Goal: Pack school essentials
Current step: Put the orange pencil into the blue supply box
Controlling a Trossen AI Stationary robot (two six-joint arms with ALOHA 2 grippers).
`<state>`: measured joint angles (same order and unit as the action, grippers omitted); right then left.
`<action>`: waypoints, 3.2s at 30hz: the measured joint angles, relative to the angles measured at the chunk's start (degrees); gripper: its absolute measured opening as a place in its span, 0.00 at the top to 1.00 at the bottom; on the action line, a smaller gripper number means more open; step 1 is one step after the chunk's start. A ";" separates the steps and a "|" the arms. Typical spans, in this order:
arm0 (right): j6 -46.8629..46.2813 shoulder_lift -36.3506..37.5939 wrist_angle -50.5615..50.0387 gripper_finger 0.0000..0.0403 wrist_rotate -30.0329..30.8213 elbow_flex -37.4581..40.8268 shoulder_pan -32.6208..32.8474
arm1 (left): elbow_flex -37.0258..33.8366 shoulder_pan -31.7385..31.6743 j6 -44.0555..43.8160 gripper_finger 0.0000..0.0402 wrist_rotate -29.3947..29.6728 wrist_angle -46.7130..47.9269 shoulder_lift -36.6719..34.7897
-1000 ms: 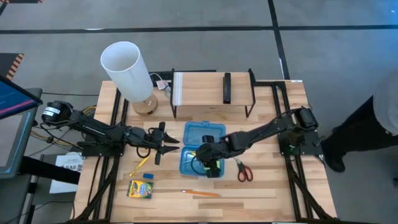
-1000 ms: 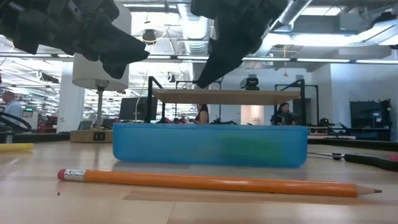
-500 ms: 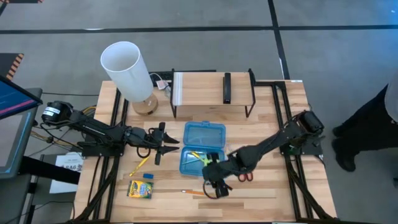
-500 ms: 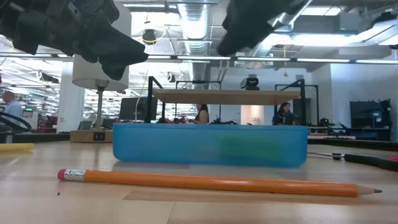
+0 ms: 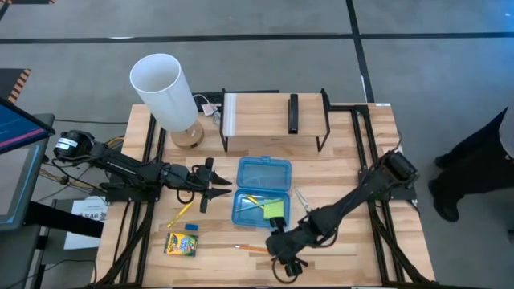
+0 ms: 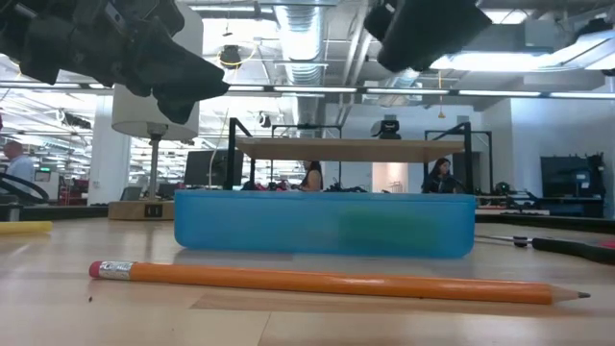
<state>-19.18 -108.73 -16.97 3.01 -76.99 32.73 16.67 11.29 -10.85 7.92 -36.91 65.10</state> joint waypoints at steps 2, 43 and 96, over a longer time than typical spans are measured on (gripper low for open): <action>-1.12 -1.61 -0.96 0.52 -0.02 0.02 0.46 | 0.00 -0.02 0.00 0.73 0.00 -0.02 0.00; -9.51 -10.01 -8.90 0.98 0.04 -0.07 -1.14 | -0.02 -0.02 -0.14 0.73 0.00 0.13 0.00; 4.07 -1.94 -28.93 0.91 12.34 -20.26 -4.12 | -0.02 0.00 -0.20 0.73 -0.38 0.18 0.00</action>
<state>-15.11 -110.67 -45.90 15.35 -97.25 28.62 16.64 11.29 -11.05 7.54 -36.72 65.10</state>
